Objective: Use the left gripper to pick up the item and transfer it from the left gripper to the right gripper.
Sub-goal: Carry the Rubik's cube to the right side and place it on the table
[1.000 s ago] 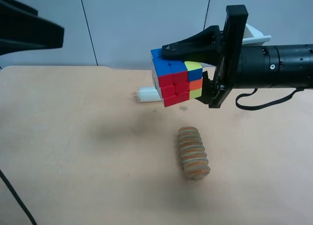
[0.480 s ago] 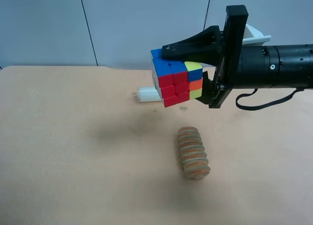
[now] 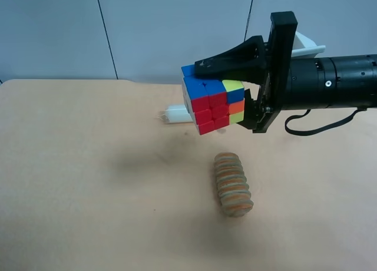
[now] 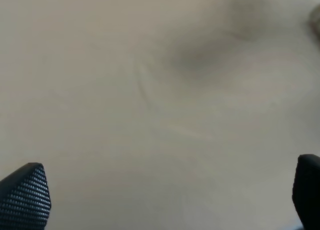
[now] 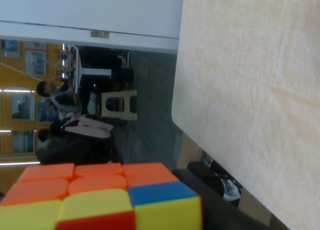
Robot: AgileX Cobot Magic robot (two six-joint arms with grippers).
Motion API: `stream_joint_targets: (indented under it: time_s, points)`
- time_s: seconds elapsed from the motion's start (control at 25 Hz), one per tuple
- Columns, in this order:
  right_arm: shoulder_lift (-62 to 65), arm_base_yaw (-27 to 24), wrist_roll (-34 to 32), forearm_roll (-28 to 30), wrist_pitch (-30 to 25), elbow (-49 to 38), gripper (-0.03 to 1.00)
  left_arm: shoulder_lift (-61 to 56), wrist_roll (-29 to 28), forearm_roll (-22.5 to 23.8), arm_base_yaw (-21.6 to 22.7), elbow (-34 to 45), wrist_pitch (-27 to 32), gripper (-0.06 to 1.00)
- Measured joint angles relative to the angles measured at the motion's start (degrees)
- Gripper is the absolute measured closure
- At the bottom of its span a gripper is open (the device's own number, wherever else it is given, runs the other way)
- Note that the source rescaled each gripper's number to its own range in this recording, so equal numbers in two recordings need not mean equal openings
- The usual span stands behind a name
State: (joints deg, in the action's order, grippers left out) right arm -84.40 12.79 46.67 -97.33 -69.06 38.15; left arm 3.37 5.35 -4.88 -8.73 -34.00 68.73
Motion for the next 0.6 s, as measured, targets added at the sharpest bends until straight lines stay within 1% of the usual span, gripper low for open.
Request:
stream_joint_targets:
  time_s: [0.12, 0.36, 0.6]
  points:
    - [0.0, 0.0, 0.0, 0.2, 0.0, 0.0, 0.97, -3.4, -0.3, 0.5, 0.0, 0.8, 0.5, -0.05]
    - [0.0, 0.0, 0.0, 0.5, 0.0, 0.0, 0.97, -3.5, -0.8, 1.3, 0.0, 1.9, 0.8, -0.05]
    - [0.0, 0.0, 0.0, 0.7, 0.0, 0.0, 0.97, -3.5, -1.0, 2.5, 0.0, 2.6, -2.6, -0.05]
